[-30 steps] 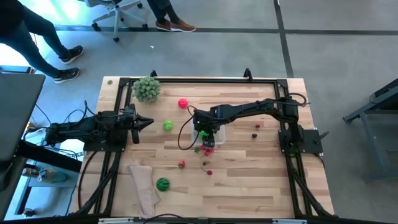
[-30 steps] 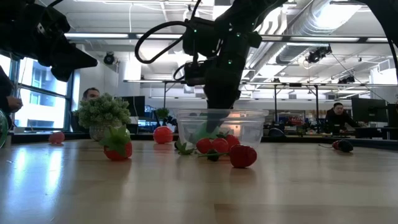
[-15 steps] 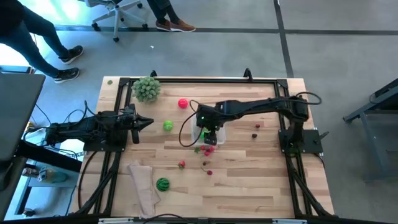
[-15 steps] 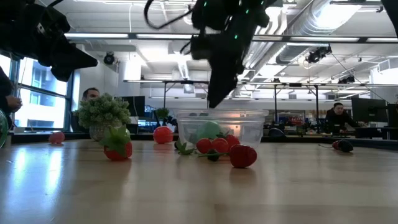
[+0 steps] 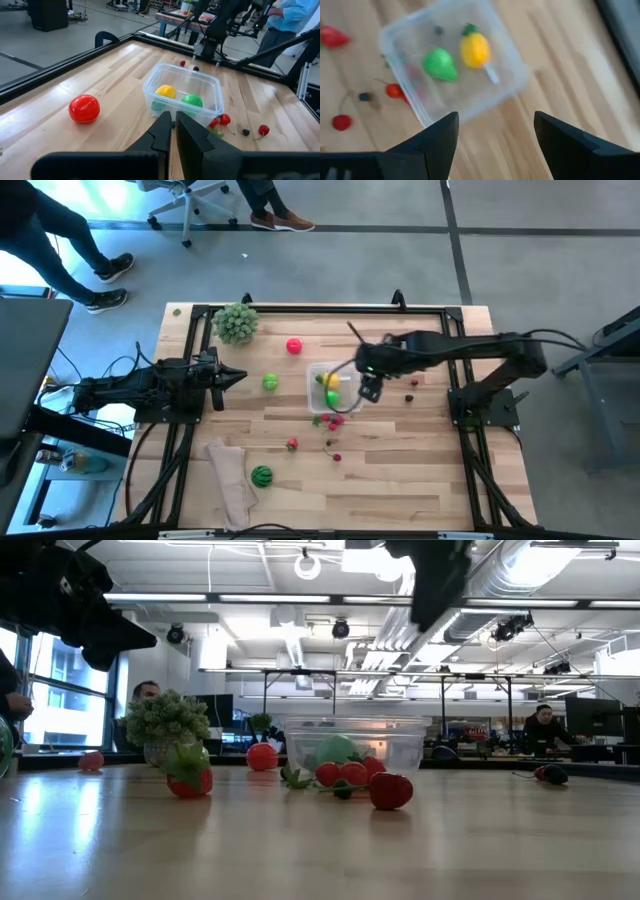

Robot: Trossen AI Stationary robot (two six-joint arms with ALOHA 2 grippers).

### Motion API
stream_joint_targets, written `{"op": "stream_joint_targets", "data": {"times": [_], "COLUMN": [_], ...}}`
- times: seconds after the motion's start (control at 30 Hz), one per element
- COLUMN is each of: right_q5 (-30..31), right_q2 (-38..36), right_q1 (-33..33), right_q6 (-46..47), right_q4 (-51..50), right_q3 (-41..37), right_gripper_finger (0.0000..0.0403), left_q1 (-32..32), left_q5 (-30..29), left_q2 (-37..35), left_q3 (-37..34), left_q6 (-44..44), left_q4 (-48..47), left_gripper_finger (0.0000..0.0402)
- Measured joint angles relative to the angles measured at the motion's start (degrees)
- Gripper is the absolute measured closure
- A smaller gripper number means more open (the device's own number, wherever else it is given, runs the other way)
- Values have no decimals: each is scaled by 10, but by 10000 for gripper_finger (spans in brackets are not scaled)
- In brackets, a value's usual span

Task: Pick and placing Produce into tupperware
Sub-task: Put the red cherry into the transparent container

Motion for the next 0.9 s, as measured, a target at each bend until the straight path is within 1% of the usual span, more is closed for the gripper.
{"op": "stream_joint_targets", "data": {"times": [0.13,0.23,0.3,0.37,0.5,0.63,0.77,0.9], "right_q5": [64,95,113,128,151,156,146,140], "right_q2": [-45,-67,-83,-106,-171,-237,-274,-278], "right_q1": [38,71,100,134,207,276,324,360], "right_q6": [114,202,242,275,361,444,458,461], "right_q4": [-83,-138,-154,-145,-92,7,146,272], "right_q3": [0,0,-11,-42,-147,-279,-390,-470], "right_gripper_finger": [151,151,151,151,151,151,151,151], "left_q1": [0,0,0,0,0,0,0,0], "left_q5": [0,0,0,0,0,0,0,0], "left_q2": [0,0,0,0,0,0,0,0], "left_q3": [0,0,0,0,0,0,0,0], "left_q6": [0,0,0,0,0,0,0,0], "left_q4": [0,0,0,0,0,0,0,0], "left_gripper_finger": [385,385,385,385,385,385,385,385]}}
